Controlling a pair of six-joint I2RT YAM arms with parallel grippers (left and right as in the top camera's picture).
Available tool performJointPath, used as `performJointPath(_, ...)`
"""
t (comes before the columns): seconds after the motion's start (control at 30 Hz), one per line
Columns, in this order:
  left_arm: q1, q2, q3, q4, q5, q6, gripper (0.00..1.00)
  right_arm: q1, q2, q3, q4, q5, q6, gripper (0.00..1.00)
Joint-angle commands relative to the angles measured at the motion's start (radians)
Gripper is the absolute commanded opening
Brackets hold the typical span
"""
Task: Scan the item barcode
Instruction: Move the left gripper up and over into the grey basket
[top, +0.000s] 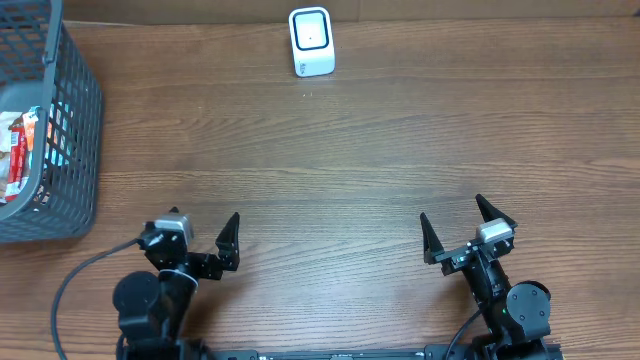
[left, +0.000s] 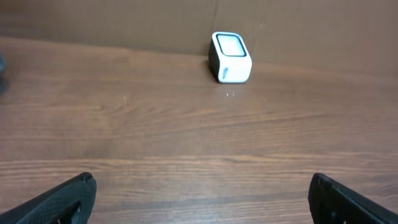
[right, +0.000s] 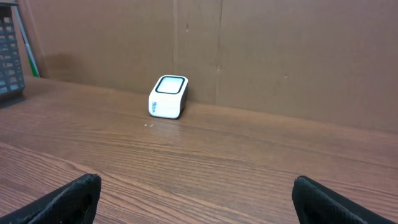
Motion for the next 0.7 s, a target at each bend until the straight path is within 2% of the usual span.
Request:
performJointPath(0.0,-0.002,0.07,0.113,-0.034,0.022,-0.009,1.0,0.003,-0.006,-0.01,0.003,-0.004,0.004,1.0)
performJointPath(0.17,-0.002,0.209,0.286,-0.108,0.101,0.009,1.0,0.003,-0.006,-0.01,0.003,-0.004,0.004,1.0)
performJointPath(0.3,-0.002,0.365,0.484,-0.232,0.163,0.044,1.0,0.003,-0.006,-0.01,0.003,-0.004,0.004,1.0)
performJointPath(0.53,-0.002,0.654,0.9,-0.56,0.203,0.047,1.0,0.003,-0.006,-0.01,0.003,-0.004,0.004,1.0)
performJointPath(0.67,-0.002,0.822,1.17,-0.826,0.206,0.123,1.0,0.003,-0.006,-0.01,0.003,-0.004,0.004,1.0)
